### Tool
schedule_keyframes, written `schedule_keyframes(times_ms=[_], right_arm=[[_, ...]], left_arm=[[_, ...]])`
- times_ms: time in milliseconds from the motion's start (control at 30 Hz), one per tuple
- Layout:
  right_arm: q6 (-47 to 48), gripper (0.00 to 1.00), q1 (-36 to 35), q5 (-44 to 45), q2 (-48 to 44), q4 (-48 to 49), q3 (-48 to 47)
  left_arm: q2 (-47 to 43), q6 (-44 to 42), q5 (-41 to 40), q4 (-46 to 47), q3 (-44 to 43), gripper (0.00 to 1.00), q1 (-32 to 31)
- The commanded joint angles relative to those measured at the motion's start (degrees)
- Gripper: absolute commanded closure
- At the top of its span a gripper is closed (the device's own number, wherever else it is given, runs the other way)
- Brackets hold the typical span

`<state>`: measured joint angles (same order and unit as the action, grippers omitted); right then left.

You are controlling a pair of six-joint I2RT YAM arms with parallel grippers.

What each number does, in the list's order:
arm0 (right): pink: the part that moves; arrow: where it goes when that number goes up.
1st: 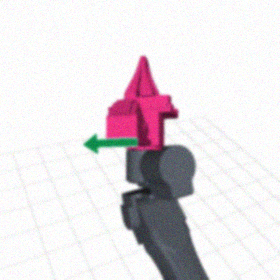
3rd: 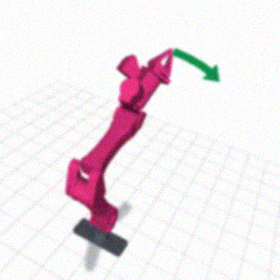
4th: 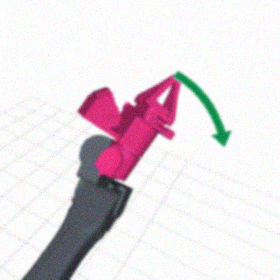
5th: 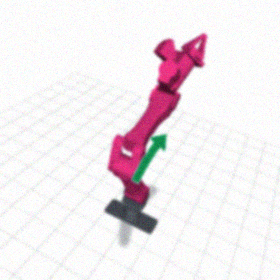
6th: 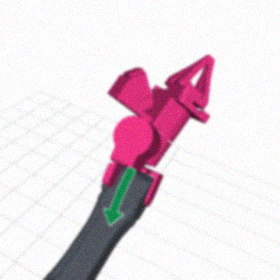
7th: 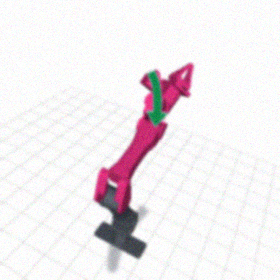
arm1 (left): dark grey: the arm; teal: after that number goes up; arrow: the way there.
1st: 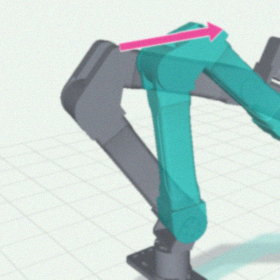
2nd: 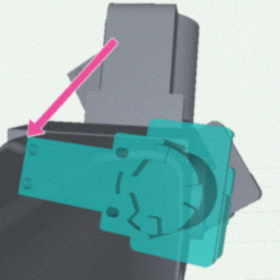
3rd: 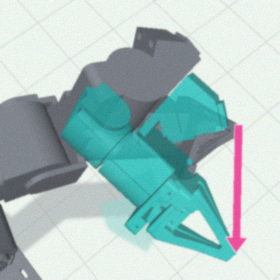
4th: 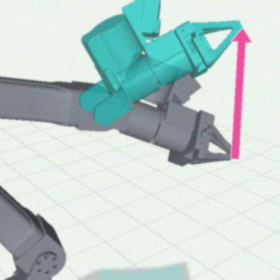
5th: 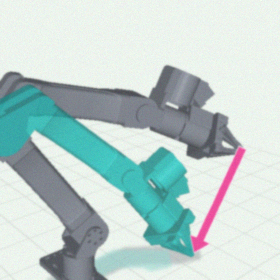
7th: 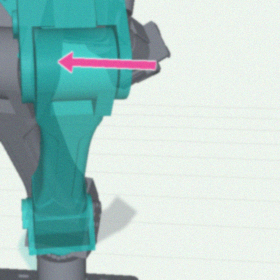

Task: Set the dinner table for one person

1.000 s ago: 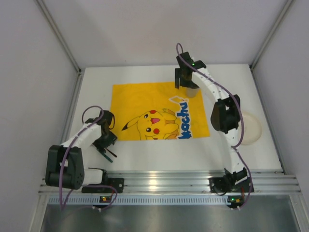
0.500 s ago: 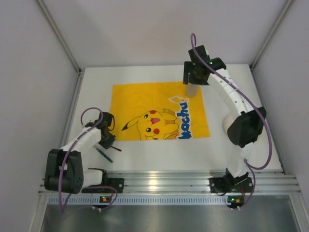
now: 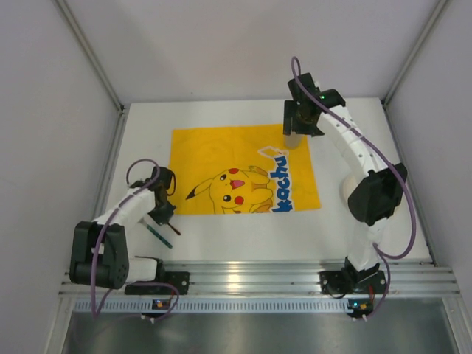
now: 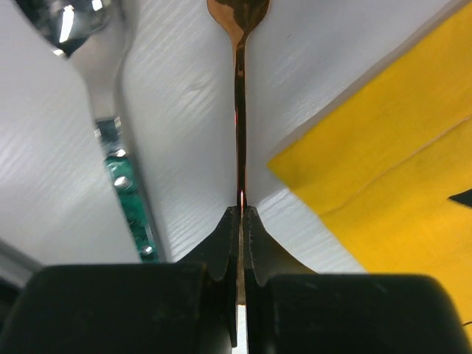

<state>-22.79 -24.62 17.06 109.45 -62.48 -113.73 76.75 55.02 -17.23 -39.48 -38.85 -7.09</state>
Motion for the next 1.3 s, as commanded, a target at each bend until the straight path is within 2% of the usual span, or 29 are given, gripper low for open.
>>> schedule_keyframes(times_ms=[0, 133, 267, 367, 400, 467, 633, 767, 933, 1067, 1267], right_arm=[[-1.03, 0.27, -0.6, 2.63, -3.18, -1.16, -2.55], [-1.91, 0.27, -0.6, 2.28, -4.59, -0.1, 0.09], [-2.18, 0.27, -0.6, 2.36, -5.74, 0.34, 0.97], [-1.83, 0.27, -0.51, 2.8, -6.61, 0.6, 1.49], [-1.82, 0.27, -0.51, 2.8, -7.05, 0.78, 1.67], [-1.82, 0.27, -0.51, 2.8, -7.49, 0.78, 2.28], [-1.38, 0.27, -0.43, 2.89, -10.74, 1.13, 4.65], [-1.47, 0.27, -0.08, 3.07, -13.99, 1.57, 9.83], [-1.91, 0.27, 0.89, 3.51, -19.35, 2.53, 15.63], [-1.82, 0.27, 3.08, 3.51, -22.26, 2.89, 18.97], [-0.95, 0.25, 5.55, 2.89, -25.25, 3.5, 22.67]], left_arm=[[-5.19, -2.3, -2.36, -10.33, -4.19, 1.0, 0.33], [-11.96, -2.46, -2.27, -14.91, -8.51, 1.0, 0.41], [-12.77, -5.45, 0.08, -15.1, -12.38, 1.0, 0.41], [-12.16, -12.03, 5.78, -7.65, -13.53, 1.0, 0.33], [-11.37, -14.31, 7.11, -2.67, -13.97, 1.0, 0.33], [-6.55, -20.11, 6.96, -1.39, -16.07, 1.0, 0.32], [9.6, -35.38, 8.0, -0.86, -28.98, 1.0, 0.32], [18.86, -41.92, 11.6, -1.83, -38.47, 1.0, 0.24], [21.6, -45.01, 15.65, 1.07, -37.97, 1.0, 0.24], [21.25, -43.25, 20.21, 3.97, -33.76, 1.0, 0.06], [20.28, -43.94, 21.97, 11.08, -24.88, 1.0, -0.64]])
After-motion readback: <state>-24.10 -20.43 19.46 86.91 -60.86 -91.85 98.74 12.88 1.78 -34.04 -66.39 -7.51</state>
